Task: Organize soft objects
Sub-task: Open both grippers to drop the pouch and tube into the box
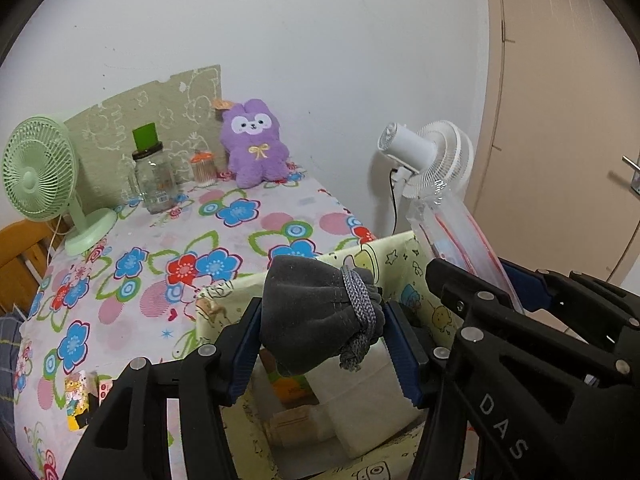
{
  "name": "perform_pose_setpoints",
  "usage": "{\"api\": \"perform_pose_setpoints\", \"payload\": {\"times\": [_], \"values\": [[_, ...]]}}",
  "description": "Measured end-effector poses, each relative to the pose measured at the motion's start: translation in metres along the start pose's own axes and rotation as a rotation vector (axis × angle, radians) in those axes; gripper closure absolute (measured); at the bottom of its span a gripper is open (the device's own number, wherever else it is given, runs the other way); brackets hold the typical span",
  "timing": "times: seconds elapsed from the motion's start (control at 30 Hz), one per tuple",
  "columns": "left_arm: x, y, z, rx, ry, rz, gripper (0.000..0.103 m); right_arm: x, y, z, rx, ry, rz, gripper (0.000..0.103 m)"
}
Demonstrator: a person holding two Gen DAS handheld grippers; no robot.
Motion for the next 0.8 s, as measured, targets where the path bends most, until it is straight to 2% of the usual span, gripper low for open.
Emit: {"api": "perform_pose_setpoints", "payload": {"times": [0.13, 0.17, 0.2, 0.27, 0.57, 0.67, 0.8], "values": [[-0.003, 0.009, 0.0, -0.018, 0.016, -0.022, 0.028, 0.0, 0.009, 0.002, -0.014, 0.009, -0.018, 0.072], [-0.003, 0.01, -0.001, -0.026, 0.015, -0.027, 0.022, -0.001, 0.01, 0.002, -0.015, 0.007, -0.021, 0.072], [-0.004, 0.011, -0.001, -0.045, 0.012, -0.033, 0.014, -0.001, 0.012, 0.001, -0.019, 0.006, -0.027, 0.072], [-0.004, 0.013, -0.003, -0.084, 0.005, -0.046, 0.009, -0.002, 0.016, 0.001, -0.032, 0.005, -0.037, 0.072], [-0.004, 0.019, -0.016, -0.105, -0.014, -0.071, 0.009, -0.007, 0.031, -0.009, -0.068, -0.02, -0.062, 0.072], [-0.003, 0.019, -0.019, -0.098, -0.018, -0.076, 0.008, -0.008, 0.032, -0.014, -0.075, -0.033, -0.066, 0.068], [-0.001, 0.016, -0.021, -0.079, -0.025, -0.076, 0.008, -0.007, 0.03, -0.016, -0.078, -0.024, -0.067, 0.047]]}}
Point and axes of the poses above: each gripper's, at about its wrist camera, not at the fingertips, and y roughly the way its jaws point, z to its right, x to its underside, the point moved 1 cm from there along y, roughly the way its jaws point, and after that the axes turned 13 degrees about -z, right-handed, at the moved point
